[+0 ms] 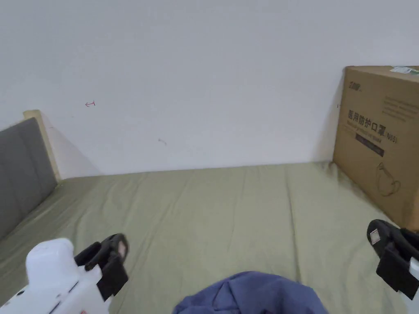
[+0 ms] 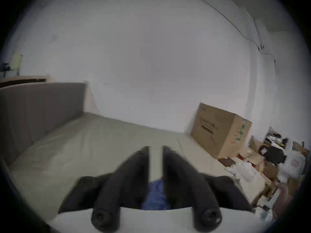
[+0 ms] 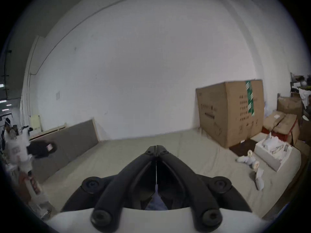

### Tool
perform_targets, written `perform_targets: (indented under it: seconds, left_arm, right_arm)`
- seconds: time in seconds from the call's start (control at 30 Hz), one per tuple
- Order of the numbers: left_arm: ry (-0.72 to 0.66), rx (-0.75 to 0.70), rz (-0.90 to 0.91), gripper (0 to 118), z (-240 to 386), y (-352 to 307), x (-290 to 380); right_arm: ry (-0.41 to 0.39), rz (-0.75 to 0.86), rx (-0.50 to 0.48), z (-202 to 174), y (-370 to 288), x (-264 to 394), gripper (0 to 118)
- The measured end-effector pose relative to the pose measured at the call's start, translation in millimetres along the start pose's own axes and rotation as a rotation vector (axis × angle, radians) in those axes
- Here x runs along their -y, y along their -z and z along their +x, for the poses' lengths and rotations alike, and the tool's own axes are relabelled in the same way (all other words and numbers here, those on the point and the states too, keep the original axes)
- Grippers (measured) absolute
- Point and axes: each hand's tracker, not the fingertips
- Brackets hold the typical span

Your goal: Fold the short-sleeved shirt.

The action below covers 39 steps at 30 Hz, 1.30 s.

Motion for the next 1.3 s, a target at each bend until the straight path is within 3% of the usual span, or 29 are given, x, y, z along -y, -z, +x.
perform_targets:
  seconds: [0.17, 0.43, 0.53, 0.63, 0.7, 0.73, 0.8, 0.83, 0.9, 1.07, 1.13, 1.2, 1.23, 1.3]
  left_arm:
    - [0.013, -0.042, 0.028, 0, -8.3, -33.7, 20.5]
    - [-0.008, -0.023, -0.062, 0, -11.9, -26.0, 26.5]
    - [-0.058, 0.001, -0.153, 0, -22.4, 11.6, 17.8]
    - [-0.036, -0.065, -0.612, 0, -35.2, 83.1, 34.3]
    - [-0.075, -0.060, -0.787, 1, -44.8, 125.0, 56.1]
    - [-0.091, -0.032, -0.862, 11, -50.0, 142.5, 67.3]
    - [-0.083, -0.085, -0.917, 88, -56.4, 165.1, 87.5]
    - [-0.075, -0.110, -0.916, 103, -58.3, 174.8, 98.1]
    - [-0.044, -0.126, -0.906, 101, -63.3, 194.3, 116.4]
    - [0.055, -0.202, -1.073, 101, -66.2, 232.0, 185.0]
    - [0.037, -0.178, -1.119, 101, -67.6, 235.5, 209.6]
    - [0.180, -0.181, -1.022, 102, -54.5, 221.5, 214.5]
    - [0.194, -0.172, -0.982, 98, -49.6, 214.4, 210.7]
    - [0.180, -0.140, -0.942, 62, -44.1, 201.4, 202.8]
  right_arm:
    - [0.000, 0.072, 0.083, -5.2, -14.3, 3.2, 0]
    - [0.003, 0.043, 0.060, -6.7, -10.7, 2.5, 0]
    - [0.010, 0.025, 0.034, -7.8, -6.5, 3.4, 0]
    - [0.000, -0.017, 0.013, -7.9, 1.9, 7.8, 0]
    - [-0.008, -0.046, 0.006, -6.9, 7.5, 13.1, 0]
    - [-0.011, -0.057, 0.000, -5.7, 10.1, 15.9, 0]
    - [-0.019, -0.075, -0.005, -3.1, 15.3, 21.5, 0]
    - [-0.023, -0.085, -0.004, -1.7, 18.2, 24.4, 0]
    - [-0.027, -0.110, -0.003, 2.2, 25.4, 30.9, 0]
    - [-0.008, -0.195, 0.013, 15.6, 47.5, 49.7, 0]
    - [0.001, -0.213, 0.023, 20.8, 53.3, 55.6, 0]
    - [0.008, -0.237, 0.039, 25.6, 59.9, 61.1, 0]
    - [0.010, -0.254, 0.048, 28.7, 63.3, 64.2, 0]
    - [0.017, -0.289, 0.056, 34.4, 71.6, 70.7, 0]
